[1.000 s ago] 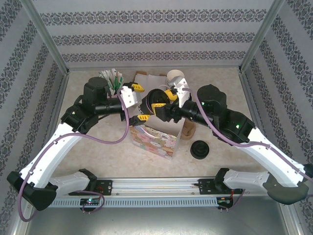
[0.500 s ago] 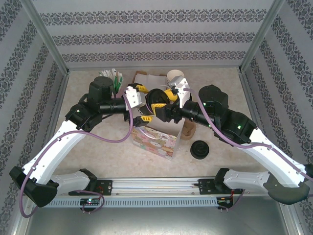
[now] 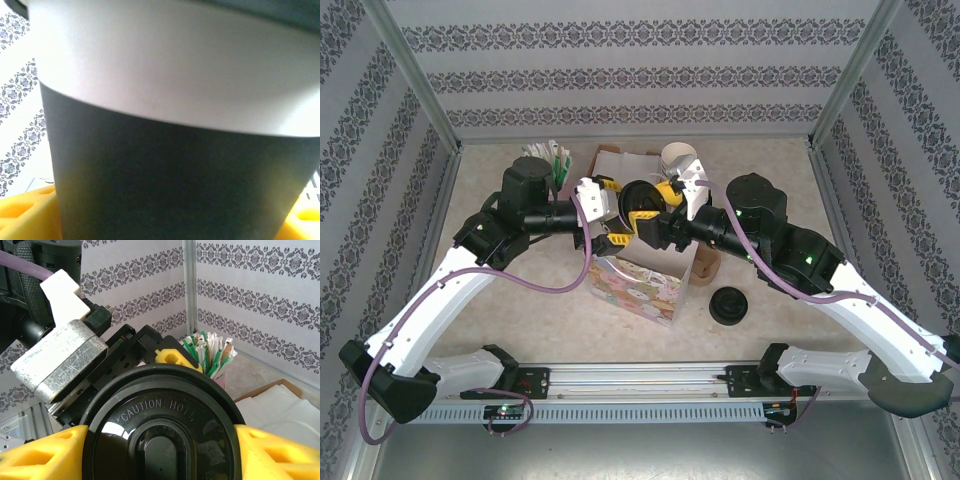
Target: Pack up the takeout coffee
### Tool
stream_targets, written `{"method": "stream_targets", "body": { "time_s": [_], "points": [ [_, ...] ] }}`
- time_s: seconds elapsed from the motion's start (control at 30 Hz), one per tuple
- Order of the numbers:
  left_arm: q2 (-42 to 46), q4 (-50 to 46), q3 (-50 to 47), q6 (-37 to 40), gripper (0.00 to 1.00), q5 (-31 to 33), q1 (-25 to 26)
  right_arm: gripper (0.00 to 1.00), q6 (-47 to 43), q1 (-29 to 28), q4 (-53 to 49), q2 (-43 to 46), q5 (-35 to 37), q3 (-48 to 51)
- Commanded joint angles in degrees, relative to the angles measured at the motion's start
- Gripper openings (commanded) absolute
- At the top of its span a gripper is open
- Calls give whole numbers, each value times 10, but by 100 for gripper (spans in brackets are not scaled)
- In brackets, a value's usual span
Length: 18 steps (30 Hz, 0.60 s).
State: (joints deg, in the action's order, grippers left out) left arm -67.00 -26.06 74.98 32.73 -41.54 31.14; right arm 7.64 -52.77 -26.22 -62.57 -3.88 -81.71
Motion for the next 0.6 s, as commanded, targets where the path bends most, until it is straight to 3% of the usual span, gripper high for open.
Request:
{"method": "stream_targets", "body": {
  "time_s": [0.0,0.17,0.27,0.4,0.57],
  "points": [
    [17,36,-5,2,83,-1,6,72,1,-8,7,8,10,-11],
    [22,34,-9,11,82,19,6,84,2,-8,-20,13,29,-18],
    [23,30,-7,15,81,24,6,83,20,-8,-11,14,11,-17],
    [14,46,-8,-4,78,0,7,72,32,-8,-11,-3,1,-23],
    [10,54,-16,0,78,6,6,75,28,-8,-13,-5,8,-23]
  ]
}}
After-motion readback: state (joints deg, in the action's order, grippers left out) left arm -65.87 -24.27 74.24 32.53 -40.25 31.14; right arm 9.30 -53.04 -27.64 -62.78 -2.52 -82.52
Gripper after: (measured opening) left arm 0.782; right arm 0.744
